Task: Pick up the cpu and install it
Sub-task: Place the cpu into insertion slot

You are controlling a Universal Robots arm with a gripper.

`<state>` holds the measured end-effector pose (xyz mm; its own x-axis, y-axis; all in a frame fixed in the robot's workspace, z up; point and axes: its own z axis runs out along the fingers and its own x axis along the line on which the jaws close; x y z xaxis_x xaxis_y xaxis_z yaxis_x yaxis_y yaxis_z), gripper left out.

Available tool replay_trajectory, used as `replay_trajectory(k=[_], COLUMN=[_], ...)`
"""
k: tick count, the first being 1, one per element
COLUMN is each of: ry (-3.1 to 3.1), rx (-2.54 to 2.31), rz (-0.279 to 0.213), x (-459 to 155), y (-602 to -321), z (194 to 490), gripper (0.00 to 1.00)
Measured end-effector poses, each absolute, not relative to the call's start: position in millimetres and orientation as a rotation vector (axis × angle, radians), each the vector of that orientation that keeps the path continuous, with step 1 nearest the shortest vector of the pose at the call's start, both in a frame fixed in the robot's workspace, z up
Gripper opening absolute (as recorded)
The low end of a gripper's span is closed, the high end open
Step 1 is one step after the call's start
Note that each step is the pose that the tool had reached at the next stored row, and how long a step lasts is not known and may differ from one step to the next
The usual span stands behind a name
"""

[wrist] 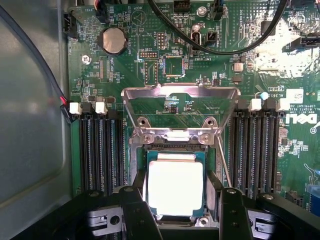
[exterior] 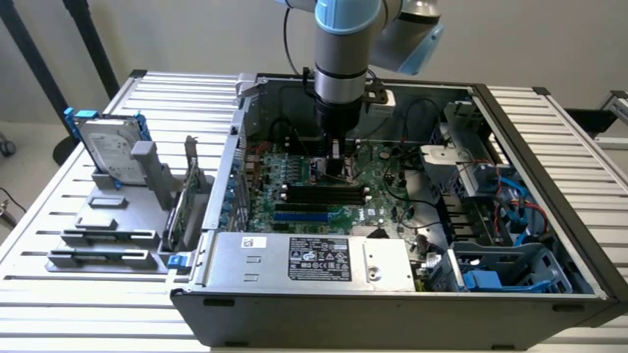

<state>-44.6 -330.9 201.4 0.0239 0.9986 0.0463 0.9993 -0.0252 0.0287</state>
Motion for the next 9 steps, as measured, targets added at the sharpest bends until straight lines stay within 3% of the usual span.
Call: replay_trajectory(k=[9], ry=[-2.192], rx=[-2.238], rz=[-0.076], x=[-44.6], y=[-330.9], z=[200.7], gripper=[0.55])
